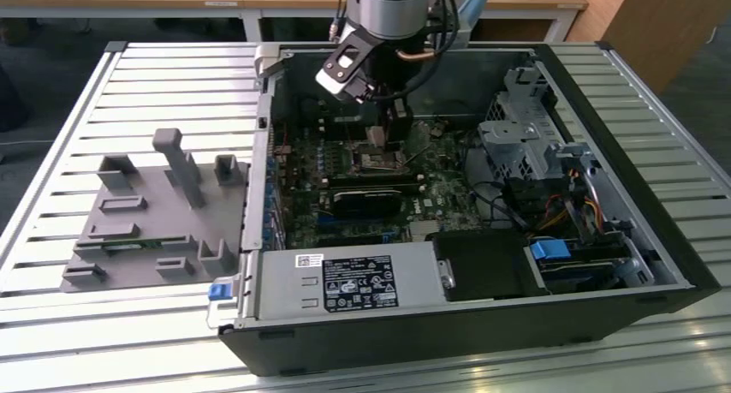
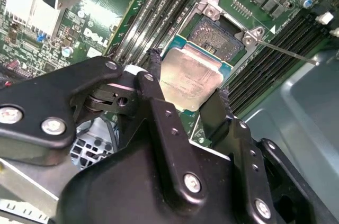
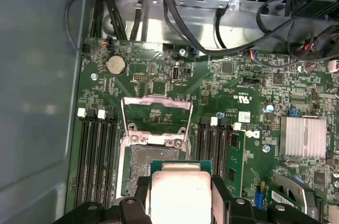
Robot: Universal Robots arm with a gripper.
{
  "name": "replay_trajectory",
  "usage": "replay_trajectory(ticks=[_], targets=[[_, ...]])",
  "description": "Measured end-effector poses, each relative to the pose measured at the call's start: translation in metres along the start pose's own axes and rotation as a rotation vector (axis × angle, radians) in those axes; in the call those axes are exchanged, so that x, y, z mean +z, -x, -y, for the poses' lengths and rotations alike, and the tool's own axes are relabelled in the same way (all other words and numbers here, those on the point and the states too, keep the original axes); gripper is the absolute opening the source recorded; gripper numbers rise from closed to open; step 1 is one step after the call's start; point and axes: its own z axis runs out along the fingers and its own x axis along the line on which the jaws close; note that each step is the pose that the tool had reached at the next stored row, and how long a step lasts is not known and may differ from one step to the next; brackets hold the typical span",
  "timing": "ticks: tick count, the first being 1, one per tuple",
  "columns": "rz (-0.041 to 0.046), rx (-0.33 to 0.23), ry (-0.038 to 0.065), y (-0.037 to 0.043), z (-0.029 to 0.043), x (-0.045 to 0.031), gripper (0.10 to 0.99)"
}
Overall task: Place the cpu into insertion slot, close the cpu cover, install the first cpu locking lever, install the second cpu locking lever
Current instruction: 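Place the cpu into insertion slot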
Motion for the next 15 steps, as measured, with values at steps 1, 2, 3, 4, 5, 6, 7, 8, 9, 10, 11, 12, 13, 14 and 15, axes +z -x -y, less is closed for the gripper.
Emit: replay_trajectory(ticks=[1,2,3,4,5,6,7,8,9,10,11,12,13,14,15], targets=[[0.0,-0.001,0.0,0.0,0.0,0.0003,0.541],[0.0,-0.001,0.0,0.0,0.0,0.0006,0.541],[-0.0001,-0.001,0.0,-0.0001,0.0,0.0009,0.541],[-0.0003,-0.002,0.0,-0.0001,0.0001,0.0013,0.541],[-0.0003,-0.002,0.0,-0.0001,0.0001,0.0017,0.541],[-0.0003,-0.002,0.0,-0.0001,0.0001,0.0021,0.541],[-0.0004,-0.003,0.0,-0.0001,0.0002,0.0026,0.541],[-0.0004,-0.003,0.0,-0.0001,0.0003,0.003,0.541],[-0.0005,-0.003,0.0,-0.0001,0.0005,0.0036,0.541],[-0.0004,-0.003,0.0,-0.0001,0.0007,0.0041,0.541],[-0.0004,-0.003,0.0,-0.0001,0.0008,0.0048,0.541],[-0.0004,-0.003,0.0,-0.0002,0.0009,0.0054,0.541],[-0.0005,-0.003,0.0,-0.0002,0.001,0.0061,0.541],[-0.0004,-0.003,0.0,-0.0002,0.0013,0.0066,0.541],[-0.0004,-0.003,0.0,-0.0002,0.002,0.007,0.541]])
